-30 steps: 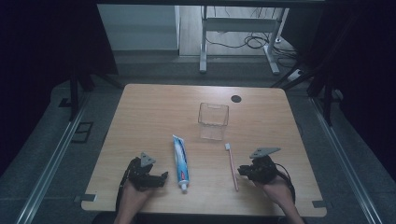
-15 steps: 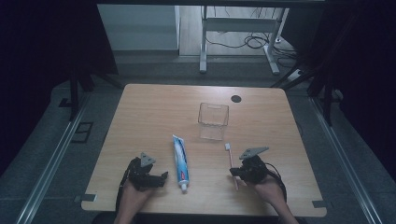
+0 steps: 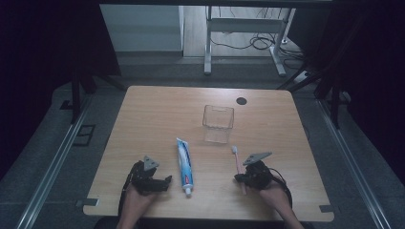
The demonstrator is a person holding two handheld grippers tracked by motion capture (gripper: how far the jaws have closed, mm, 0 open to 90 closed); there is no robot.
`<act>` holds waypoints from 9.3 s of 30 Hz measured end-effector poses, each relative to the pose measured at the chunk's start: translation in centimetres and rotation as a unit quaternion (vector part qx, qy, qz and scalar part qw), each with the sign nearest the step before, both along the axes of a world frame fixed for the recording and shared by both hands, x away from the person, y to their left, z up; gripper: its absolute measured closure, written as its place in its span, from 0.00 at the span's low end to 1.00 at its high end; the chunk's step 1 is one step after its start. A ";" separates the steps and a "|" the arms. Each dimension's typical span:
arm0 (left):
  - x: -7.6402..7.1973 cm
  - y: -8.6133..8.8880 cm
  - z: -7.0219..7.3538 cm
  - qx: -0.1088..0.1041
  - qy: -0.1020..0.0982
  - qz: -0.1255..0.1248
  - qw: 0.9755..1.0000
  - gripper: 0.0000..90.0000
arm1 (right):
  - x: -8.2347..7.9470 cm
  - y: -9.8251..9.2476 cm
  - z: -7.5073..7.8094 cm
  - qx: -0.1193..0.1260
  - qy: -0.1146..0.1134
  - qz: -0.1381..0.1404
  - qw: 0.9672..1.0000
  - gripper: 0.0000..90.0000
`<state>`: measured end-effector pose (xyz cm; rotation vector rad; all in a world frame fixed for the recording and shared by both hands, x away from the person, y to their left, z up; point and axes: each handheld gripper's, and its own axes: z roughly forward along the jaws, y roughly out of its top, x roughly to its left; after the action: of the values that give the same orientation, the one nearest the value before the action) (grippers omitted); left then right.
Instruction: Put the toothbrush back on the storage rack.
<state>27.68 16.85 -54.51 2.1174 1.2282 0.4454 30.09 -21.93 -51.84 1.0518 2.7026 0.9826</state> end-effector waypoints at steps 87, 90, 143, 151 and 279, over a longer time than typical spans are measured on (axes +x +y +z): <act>0.0 0.0 0.0 0.000 0.001 0.001 1.000 0.06 | 6.4 0.2 2.5 -0.212 0.076 0.008 0.974 0.82; 0.0 0.0 0.0 0.000 0.001 0.001 1.000 0.06 | 6.6 0.7 2.4 -0.223 0.080 0.009 0.972 0.83; 0.0 0.0 0.0 0.000 0.000 0.000 1.000 0.06 | 6.4 -0.8 8.4 -0.134 0.053 -0.007 0.990 0.87; 0.0 0.0 0.0 0.003 -0.001 -0.003 1.000 0.06 | 6.3 -1.2 10.2 -0.116 0.039 -0.012 0.992 0.87; 0.0 0.1 0.0 0.003 0.002 -0.002 1.000 0.06 | 18.4 7.8 8.2 0.025 -0.074 -0.104 0.992 0.87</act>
<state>27.69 16.91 -54.48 2.1268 1.2245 0.4447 48.45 -14.15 -43.65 1.1887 2.4063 1.0510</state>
